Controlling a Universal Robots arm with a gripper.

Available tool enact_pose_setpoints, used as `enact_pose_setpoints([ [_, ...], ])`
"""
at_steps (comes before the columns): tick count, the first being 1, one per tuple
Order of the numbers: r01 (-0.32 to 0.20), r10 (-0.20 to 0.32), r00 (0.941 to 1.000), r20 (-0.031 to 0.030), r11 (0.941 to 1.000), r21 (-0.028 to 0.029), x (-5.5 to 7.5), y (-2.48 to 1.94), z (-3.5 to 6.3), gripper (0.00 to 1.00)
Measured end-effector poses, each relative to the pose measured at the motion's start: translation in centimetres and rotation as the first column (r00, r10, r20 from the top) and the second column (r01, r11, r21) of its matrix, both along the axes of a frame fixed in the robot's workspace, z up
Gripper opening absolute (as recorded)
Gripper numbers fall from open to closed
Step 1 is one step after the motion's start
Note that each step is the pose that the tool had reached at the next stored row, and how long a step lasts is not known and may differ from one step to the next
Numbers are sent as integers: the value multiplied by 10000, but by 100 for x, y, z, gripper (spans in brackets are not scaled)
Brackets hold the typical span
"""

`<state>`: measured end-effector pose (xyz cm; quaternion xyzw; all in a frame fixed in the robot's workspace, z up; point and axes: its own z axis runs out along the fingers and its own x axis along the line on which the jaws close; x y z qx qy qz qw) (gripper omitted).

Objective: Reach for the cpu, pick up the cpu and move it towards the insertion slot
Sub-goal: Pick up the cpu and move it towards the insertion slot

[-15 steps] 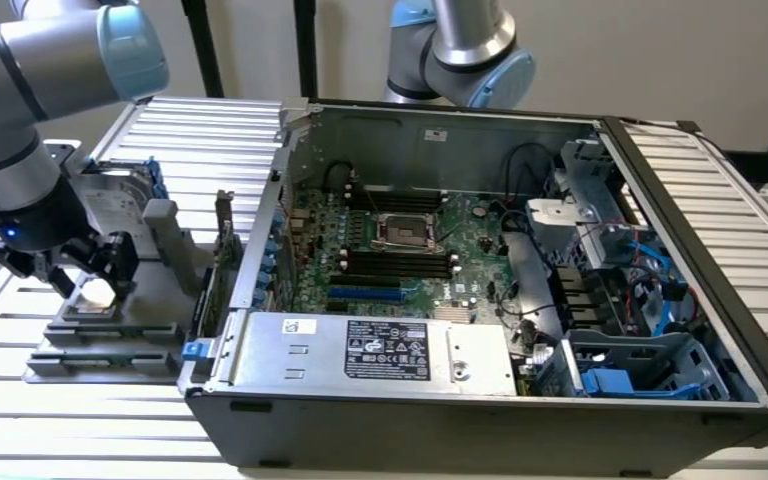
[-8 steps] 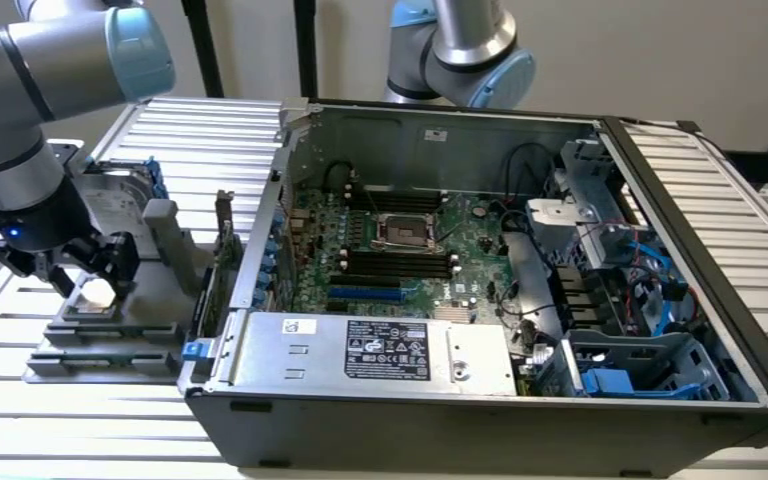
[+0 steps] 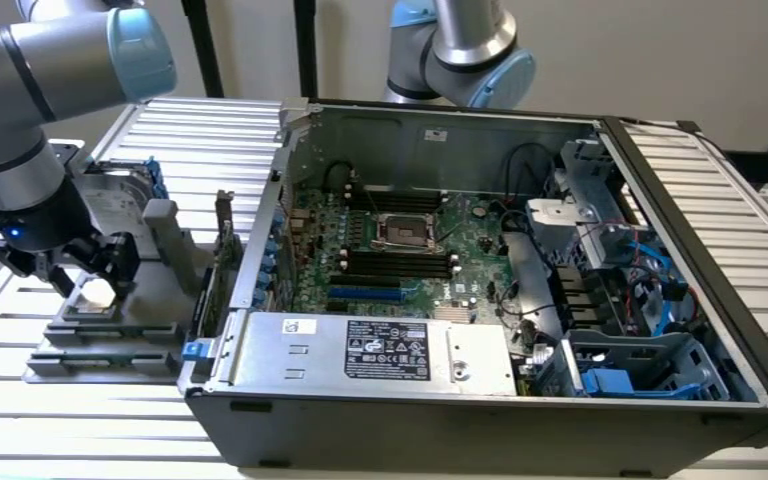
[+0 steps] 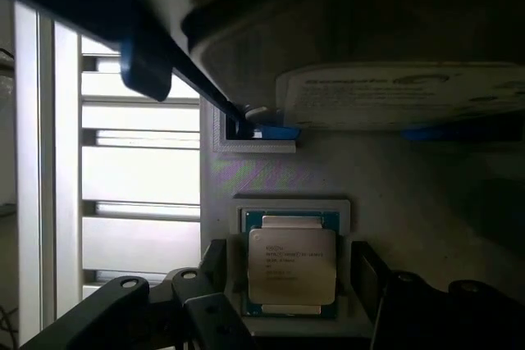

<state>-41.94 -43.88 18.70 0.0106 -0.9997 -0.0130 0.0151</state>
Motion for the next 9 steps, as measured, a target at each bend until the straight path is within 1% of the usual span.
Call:
enact_pose_setpoints([
  [1,0,0,10000,0,10000,0,0,0,0,69],
  [3,0,0,10000,2,10000,1,0,0,-2,69],
  [4,0,0,10000,2,10000,1,0,0,-2,62],
  [9,0,0,10000,3,10000,2,6,0,-4,62],
])
